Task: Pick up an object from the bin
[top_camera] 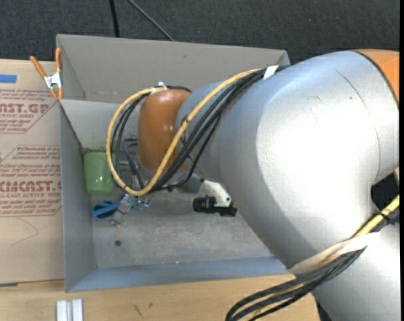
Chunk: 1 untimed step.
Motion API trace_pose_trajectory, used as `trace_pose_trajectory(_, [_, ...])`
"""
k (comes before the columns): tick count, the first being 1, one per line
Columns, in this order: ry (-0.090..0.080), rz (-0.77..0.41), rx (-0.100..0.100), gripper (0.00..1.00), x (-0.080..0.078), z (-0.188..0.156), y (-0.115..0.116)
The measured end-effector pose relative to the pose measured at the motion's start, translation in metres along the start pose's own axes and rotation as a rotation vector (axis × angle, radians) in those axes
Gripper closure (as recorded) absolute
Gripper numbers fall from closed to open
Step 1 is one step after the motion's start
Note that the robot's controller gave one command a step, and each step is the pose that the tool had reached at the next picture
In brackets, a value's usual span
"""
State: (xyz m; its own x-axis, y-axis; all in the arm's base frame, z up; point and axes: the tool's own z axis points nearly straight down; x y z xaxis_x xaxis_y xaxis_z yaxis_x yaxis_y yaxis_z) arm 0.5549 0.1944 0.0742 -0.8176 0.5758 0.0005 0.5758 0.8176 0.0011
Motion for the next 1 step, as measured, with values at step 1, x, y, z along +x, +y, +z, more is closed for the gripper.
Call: trace_pose_trajectory(1, [-0.001,0.001,0.002,1.0,-0.0012,-0.0004,-0.0012])
